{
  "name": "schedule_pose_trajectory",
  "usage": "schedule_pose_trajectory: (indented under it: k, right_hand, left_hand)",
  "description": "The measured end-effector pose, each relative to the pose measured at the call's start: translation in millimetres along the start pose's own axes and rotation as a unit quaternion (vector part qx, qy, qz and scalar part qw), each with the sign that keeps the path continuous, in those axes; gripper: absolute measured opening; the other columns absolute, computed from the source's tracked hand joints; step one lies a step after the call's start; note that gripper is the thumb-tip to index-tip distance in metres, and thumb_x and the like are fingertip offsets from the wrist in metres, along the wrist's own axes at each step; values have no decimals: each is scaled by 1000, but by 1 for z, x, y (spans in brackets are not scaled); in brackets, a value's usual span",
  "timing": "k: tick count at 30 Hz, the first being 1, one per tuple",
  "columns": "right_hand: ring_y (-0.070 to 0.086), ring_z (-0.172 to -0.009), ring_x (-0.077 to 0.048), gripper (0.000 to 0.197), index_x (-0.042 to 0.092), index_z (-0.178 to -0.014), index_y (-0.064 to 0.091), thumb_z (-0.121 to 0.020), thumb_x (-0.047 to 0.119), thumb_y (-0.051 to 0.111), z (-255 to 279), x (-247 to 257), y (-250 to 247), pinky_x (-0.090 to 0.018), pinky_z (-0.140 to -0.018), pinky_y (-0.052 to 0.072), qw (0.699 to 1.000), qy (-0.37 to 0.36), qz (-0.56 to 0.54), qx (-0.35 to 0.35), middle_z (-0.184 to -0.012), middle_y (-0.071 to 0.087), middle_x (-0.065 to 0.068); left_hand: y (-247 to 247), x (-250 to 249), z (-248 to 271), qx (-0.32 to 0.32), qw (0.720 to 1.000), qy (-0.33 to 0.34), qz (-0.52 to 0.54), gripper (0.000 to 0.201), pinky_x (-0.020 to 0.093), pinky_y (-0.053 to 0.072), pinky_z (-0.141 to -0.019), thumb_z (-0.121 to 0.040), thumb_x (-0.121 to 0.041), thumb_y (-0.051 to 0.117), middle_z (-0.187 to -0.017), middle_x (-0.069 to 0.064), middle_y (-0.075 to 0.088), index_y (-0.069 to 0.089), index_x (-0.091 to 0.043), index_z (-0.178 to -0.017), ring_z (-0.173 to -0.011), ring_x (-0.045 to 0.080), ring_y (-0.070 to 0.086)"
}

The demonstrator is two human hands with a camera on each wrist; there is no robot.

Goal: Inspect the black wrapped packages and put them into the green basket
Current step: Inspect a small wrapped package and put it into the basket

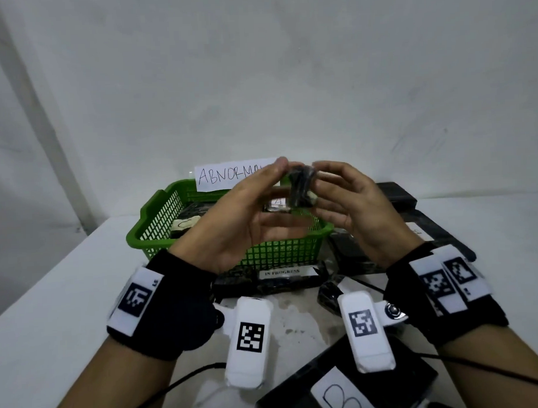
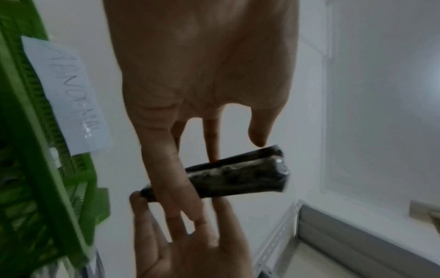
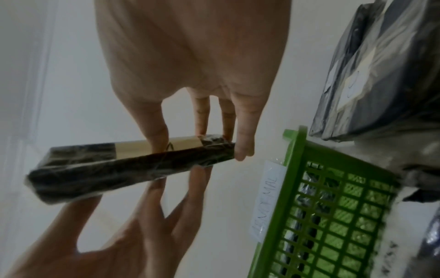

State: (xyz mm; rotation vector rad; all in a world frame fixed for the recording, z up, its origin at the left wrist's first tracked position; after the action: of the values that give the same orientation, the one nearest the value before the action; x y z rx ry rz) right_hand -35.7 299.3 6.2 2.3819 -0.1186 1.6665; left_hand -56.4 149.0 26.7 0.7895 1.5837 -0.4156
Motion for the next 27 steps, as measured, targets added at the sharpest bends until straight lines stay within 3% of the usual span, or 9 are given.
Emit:
schedule_pose_trajectory:
  k: [3,5,7,10,13,16,21,23,27]
  right_hand:
    - [62,-124,-21,34,30,-119,64,-87,26,72,-1,-8,-3,-47,-100,52,995,6,99,-2,-130,65,4]
    - [53,-131,-15,52,39,-131,59,-84,25,77,0,-9,-2,-45,-103,48,991,16,127,34,-141,55,9]
    - [45,-135,-6,78,50,-140,48,-72,26,77,4,-4,3,-42,-105,45,988,17,116,103,-150,43,14]
    - [44,-140,-11,90,55,-144,41,-63,39,78,10,3,11,-44,-105,48,977,5,103,189,-158,34,16]
    - [58,-130,-14,87,41,-142,49,-60,42,77,9,10,12,-32,-91,56,979,-34,124,160,-151,47,14]
    - [68,-114,-15,67,20,-125,60,-61,36,72,10,21,14,-29,-88,55,978,-109,141,108,-130,65,2]
    - [70,-98,-7,46,20,-106,58,-63,36,66,21,35,26,-33,-80,62,960,-193,204,10,-108,70,5]
    - [68,-103,-4,49,25,-111,55,-65,38,67,22,36,28,-30,-84,60,954,-192,230,2,-113,68,9]
    - [54,-129,-5,77,38,-140,39,-70,52,70,16,32,22,-28,-101,51,973,-115,188,73,-145,47,18]
  left_hand:
    - [0,2,0,-18,998,-21,56,44,27,61,-69,-81,-36,61,-112,16,70,66,-8,-114,-88,26,72]
    - [-2,2,0,-31,997,-15,65,38,26,61,-70,-82,-27,63,-110,14,70,65,-5,-113,-86,23,72]
    - [-4,5,-2,-46,997,-15,62,36,28,62,-71,-90,-19,63,-110,13,70,60,-3,-121,-82,22,73]
    - [-7,7,-4,-67,997,-18,37,36,29,63,-73,-92,-18,65,-112,14,69,57,-5,-125,-77,24,72]
    - [-3,8,-4,-62,998,-22,22,43,29,63,-69,-87,-17,68,-113,16,71,56,-1,-126,-75,27,72]
    - [-2,5,-3,-59,998,-7,18,52,26,61,-62,-73,-19,73,-112,17,70,59,-1,-120,-68,23,72]
    - [-6,5,-6,-79,997,12,19,36,21,58,-56,-84,-12,68,-116,19,66,60,-5,-118,-57,14,69]
    - [-8,7,-7,-80,996,12,33,37,21,57,-55,-84,-12,68,-121,19,64,59,-7,-119,-59,14,69]
    - [-11,3,-7,-66,996,50,44,54,25,59,-63,-72,-14,71,-126,10,64,56,-9,-124,-73,17,71]
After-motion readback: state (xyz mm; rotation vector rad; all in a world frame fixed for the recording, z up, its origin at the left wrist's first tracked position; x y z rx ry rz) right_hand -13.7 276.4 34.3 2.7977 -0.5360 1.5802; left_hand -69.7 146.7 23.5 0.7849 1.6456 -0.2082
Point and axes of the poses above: each hand's wrist, its own z-axis away from the middle knuckle, its own y-axis out of the palm, x = y × z, the point moved 7 cm from there along -z, towards the middle knuckle
